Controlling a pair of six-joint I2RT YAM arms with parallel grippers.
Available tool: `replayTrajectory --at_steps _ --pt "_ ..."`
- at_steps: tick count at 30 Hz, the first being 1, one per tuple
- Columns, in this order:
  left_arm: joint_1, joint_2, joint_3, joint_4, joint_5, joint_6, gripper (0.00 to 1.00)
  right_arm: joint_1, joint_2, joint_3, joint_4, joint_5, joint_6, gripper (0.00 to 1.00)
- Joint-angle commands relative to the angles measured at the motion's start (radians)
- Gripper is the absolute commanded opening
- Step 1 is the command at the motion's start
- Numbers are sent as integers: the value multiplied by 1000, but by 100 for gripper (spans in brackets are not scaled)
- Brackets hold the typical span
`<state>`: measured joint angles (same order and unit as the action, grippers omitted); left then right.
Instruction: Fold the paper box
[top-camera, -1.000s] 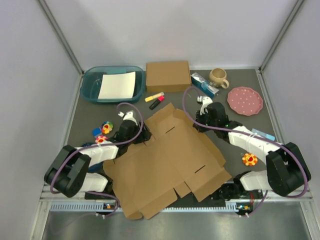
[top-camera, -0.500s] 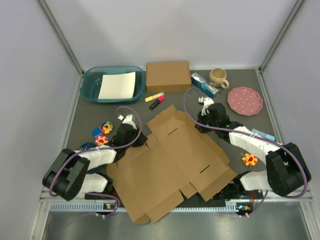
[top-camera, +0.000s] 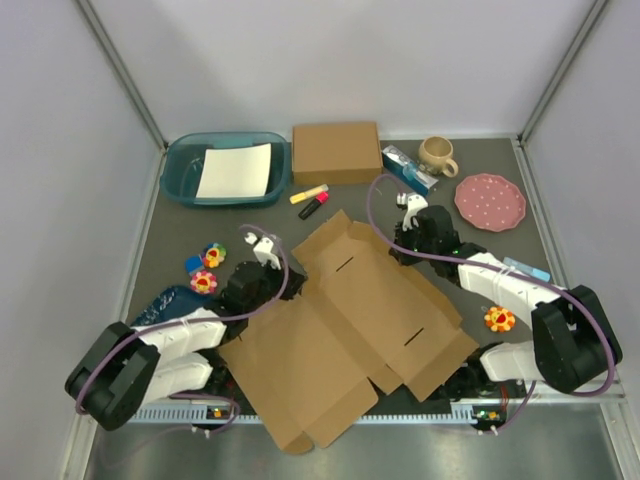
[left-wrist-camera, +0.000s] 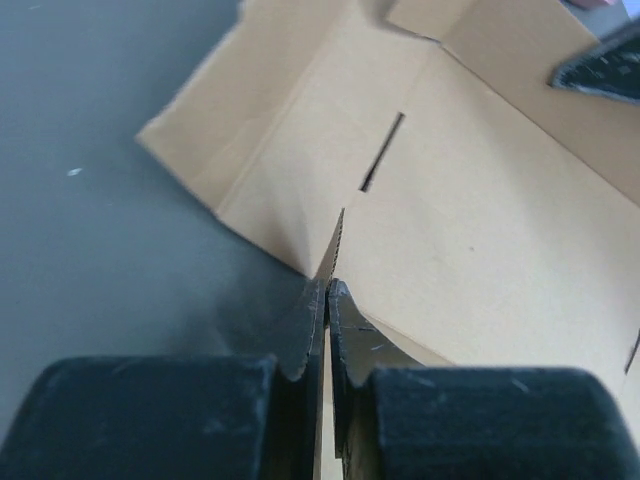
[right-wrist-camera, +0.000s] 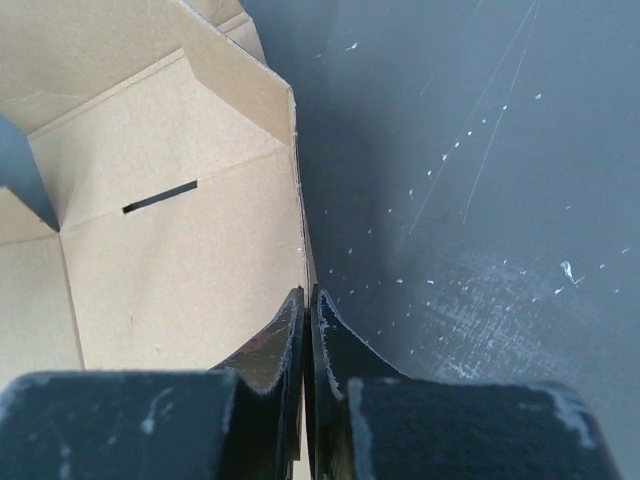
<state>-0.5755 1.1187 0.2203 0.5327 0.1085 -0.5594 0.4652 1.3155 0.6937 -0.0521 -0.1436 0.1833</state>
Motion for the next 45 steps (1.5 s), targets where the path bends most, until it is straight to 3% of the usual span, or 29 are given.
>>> replayTrajectory --at_steps 1,11,18,24,28,32,37,38,43,45 --pt "-145 -2 10 6 8 107 3 6 -30 12 41 -59 19 0" --pt "-368 32 -18 -80 -216 197 3 6 -27 21 26 -74 5 0" --pt "-509 165 63 -181 -388 196 3 6 -32 33 5 -80 -4 0" --pt "-547 219 103 -238 -509 133 3 6 -42 36 -9 -83 -7 0" --pt "-547 126 122 -263 -533 127 15 13 -53 50 -22 -79 -16 0" --pt "-547 -3 194 -336 -521 170 49 24 -61 76 -58 -62 -38 0" --pt "-547 -106 293 -430 -478 205 68 35 -73 98 -92 -36 -67 0" --pt "-546 -138 301 -441 -472 204 76 36 -75 98 -94 -33 -71 0" --pt "-547 -255 300 -456 -535 158 76 64 -104 110 -97 -2 -123 0" --pt "-547 -315 284 -454 -625 139 76 111 -113 122 -100 54 -178 0"
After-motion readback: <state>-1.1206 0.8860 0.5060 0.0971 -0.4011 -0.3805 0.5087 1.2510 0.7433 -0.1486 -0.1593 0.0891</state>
